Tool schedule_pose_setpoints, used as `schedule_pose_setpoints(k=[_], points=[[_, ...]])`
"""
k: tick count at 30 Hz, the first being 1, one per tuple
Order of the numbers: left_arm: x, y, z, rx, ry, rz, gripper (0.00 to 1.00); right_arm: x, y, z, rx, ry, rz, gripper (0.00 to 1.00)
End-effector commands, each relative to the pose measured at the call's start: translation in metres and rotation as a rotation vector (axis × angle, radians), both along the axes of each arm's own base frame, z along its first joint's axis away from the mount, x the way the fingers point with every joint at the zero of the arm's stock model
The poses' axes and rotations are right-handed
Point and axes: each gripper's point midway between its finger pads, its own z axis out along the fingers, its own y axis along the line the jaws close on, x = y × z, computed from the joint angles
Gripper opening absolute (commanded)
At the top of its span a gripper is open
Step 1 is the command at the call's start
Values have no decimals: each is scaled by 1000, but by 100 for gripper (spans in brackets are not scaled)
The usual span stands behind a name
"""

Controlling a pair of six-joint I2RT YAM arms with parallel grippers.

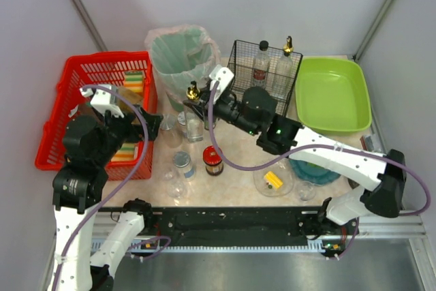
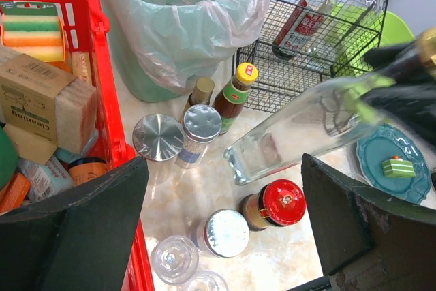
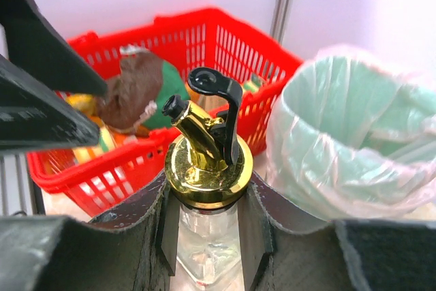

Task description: Clear the kitchen counter

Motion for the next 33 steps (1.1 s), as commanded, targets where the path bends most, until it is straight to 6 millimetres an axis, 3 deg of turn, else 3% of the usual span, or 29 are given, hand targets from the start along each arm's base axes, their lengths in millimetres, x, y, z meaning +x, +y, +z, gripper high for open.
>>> schedule_pose_setpoints(k=[1, 7, 15, 20, 33], points=[[5, -5, 8, -13, -38, -24, 97, -27, -37, 126, 207, -150, 28, 0], [10, -10, 6, -23, -25, -44, 97, 3, -61, 156, 189, -209, -163, 0], [12, -11, 6, -18, -24, -51, 97, 70, -100, 187, 221, -245, -371, 0], [15, -12, 4, -18, -16, -55, 97, 108, -117, 196, 225, -296, -432, 0], [17, -15, -1, -19, 12, -71, 96, 172, -132, 205, 212, -475, -531, 0]])
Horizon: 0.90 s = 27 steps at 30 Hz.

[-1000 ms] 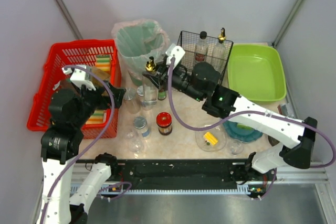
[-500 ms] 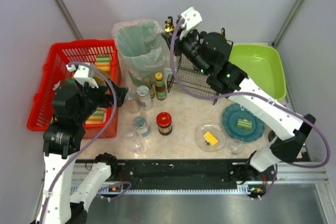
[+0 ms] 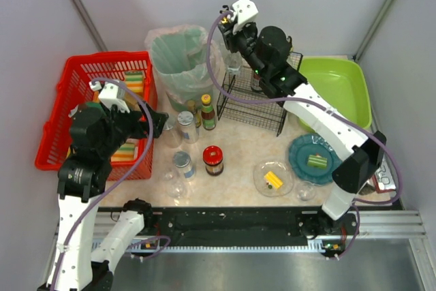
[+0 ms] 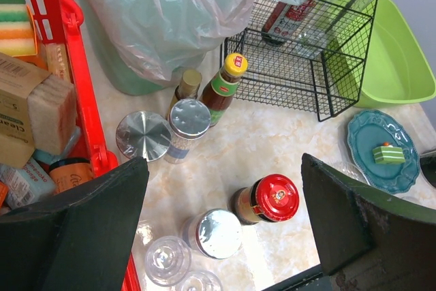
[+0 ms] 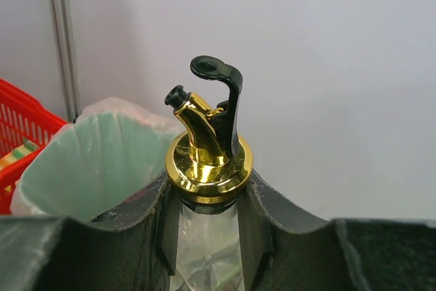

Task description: Clear the kitchen counter

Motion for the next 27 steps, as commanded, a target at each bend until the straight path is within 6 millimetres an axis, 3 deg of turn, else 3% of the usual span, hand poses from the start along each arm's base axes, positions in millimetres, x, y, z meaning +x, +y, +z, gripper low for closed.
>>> schedule_pose_setpoints(k=[1, 8, 13, 27], points=[[6, -3, 10, -9, -36, -14, 96, -6, -32, 104, 171, -295, -24, 0], [9, -1, 4, 0, -21, 2, 96, 19, -44, 107, 182, -328, -40, 0], [12, -1, 0, 7, -6, 2, 97, 37, -47, 98, 198, -311, -17, 0], [17, -1, -8, 16, 18, 2, 96, 80, -49, 38, 193, -194, 3, 0]])
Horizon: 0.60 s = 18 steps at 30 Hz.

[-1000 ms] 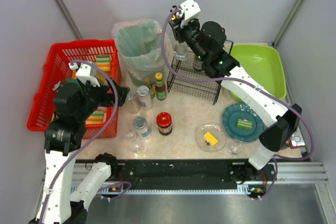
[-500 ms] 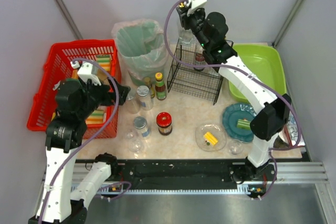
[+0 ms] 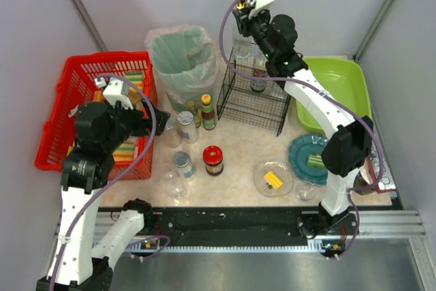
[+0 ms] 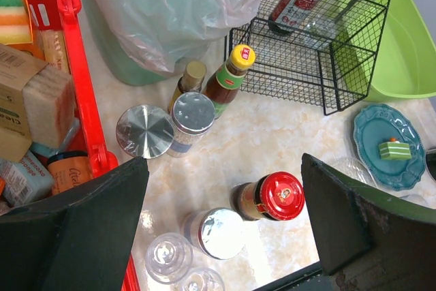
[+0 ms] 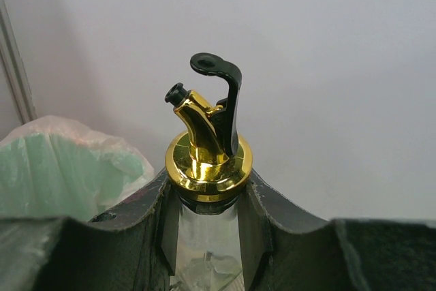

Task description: Clear the kitchen counter

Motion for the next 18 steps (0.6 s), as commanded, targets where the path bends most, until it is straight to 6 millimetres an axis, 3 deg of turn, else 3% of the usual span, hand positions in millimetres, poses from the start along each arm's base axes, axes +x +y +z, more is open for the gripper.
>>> schedule_pose_setpoints(k=[1, 18], points=[[7, -1, 3, 6, -26, -4, 97, -9, -9, 51, 114, -157, 50, 0], [11, -5, 0, -2, -10, -22, 96, 27, 3, -41, 73, 7, 34, 0]])
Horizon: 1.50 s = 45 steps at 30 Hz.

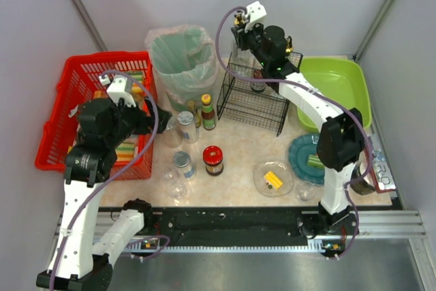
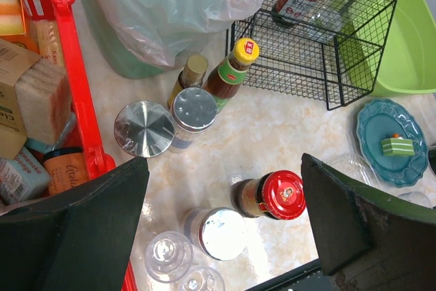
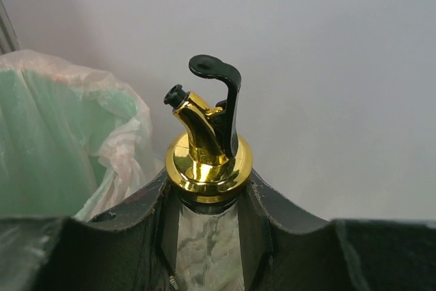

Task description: Clear the kitchen counter

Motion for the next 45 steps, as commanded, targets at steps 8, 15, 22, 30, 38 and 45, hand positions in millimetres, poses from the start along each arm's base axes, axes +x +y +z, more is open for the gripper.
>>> schedule_pose_setpoints(k=[8, 15, 22, 30, 38, 45], points=[[2, -1, 8, 1, -45, -8, 96, 19, 4, 1, 120, -48, 14, 0], [2, 0, 6, 4, -44, -3, 96, 30, 6, -27, 127, 11, -10, 0], [1, 0, 5, 4, -44, -4, 96, 26, 5, -22, 146, 18, -6, 43], [-2, 0, 9, -2, -56, -8, 96, 2, -4, 38, 225, -59, 16, 88], [-9, -1, 14, -15, -71, -16, 96, -32, -22, 107, 281, -136, 25, 93], [-18, -9, 15, -45, -70, -59, 97, -83, -44, 120, 234, 4, 34, 93]])
